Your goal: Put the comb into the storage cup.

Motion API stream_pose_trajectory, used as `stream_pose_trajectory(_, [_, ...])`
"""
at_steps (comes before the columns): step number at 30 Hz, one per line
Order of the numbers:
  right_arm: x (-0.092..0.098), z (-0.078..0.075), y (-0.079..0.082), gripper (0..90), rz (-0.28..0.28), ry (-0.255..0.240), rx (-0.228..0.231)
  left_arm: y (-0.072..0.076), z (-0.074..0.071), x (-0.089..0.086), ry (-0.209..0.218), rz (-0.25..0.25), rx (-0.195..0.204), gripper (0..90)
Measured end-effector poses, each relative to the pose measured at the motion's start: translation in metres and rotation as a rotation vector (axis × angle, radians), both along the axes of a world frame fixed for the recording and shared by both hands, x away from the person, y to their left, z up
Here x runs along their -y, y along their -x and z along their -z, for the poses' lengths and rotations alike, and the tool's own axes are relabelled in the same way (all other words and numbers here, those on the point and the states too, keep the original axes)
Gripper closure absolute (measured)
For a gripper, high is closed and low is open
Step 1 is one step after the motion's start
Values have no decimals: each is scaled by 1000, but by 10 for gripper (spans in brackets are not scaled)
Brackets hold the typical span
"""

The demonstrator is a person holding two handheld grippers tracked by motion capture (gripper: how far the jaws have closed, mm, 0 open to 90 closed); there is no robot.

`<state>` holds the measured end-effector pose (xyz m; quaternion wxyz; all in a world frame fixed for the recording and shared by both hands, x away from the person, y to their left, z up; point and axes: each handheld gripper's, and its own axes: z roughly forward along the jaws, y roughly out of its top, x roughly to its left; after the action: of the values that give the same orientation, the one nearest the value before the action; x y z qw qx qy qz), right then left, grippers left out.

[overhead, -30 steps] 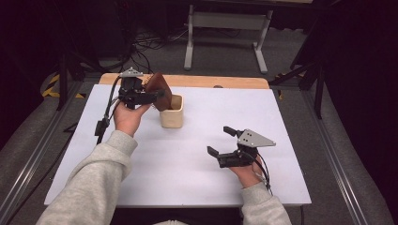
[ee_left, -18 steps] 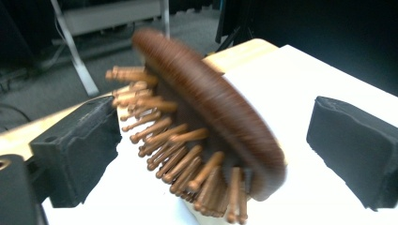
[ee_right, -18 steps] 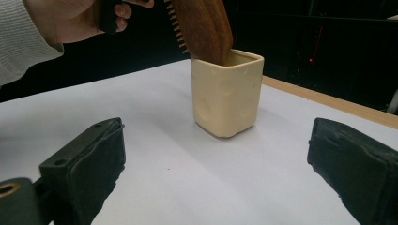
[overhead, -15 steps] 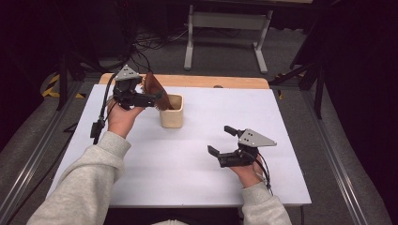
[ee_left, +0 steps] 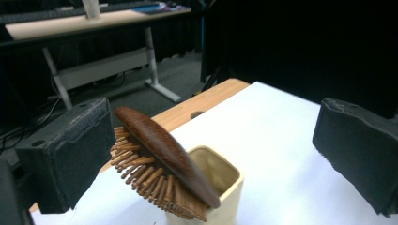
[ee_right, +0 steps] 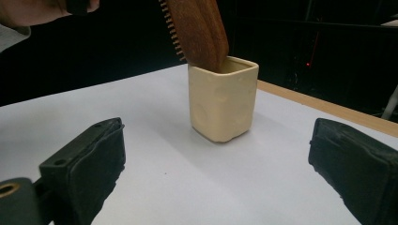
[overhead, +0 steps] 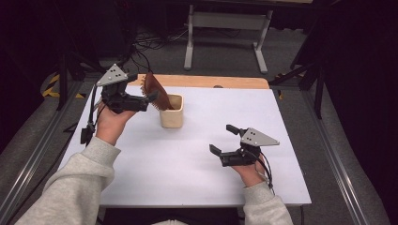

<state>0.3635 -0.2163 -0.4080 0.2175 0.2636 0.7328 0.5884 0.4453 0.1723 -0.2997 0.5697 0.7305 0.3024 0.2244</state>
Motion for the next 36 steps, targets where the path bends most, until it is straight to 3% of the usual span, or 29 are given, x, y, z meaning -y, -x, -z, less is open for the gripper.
stream_pose_trajectory(8, [3,-3,1,42,2,-3,9,23,-3,-10,11,41,16,5])
stream_pose_trajectory(17, [8,-5,1,39,8,-1,5,43,7,-29,28,60,18,3])
stream_pose_trajectory(24, [9,-5,1,37,8,20,-9,63,26,-50,37,58,23,3])
stream_pose_trajectory(36, [18,-2,4,37,29,40,-24,78,63,-67,21,57,-4,5])
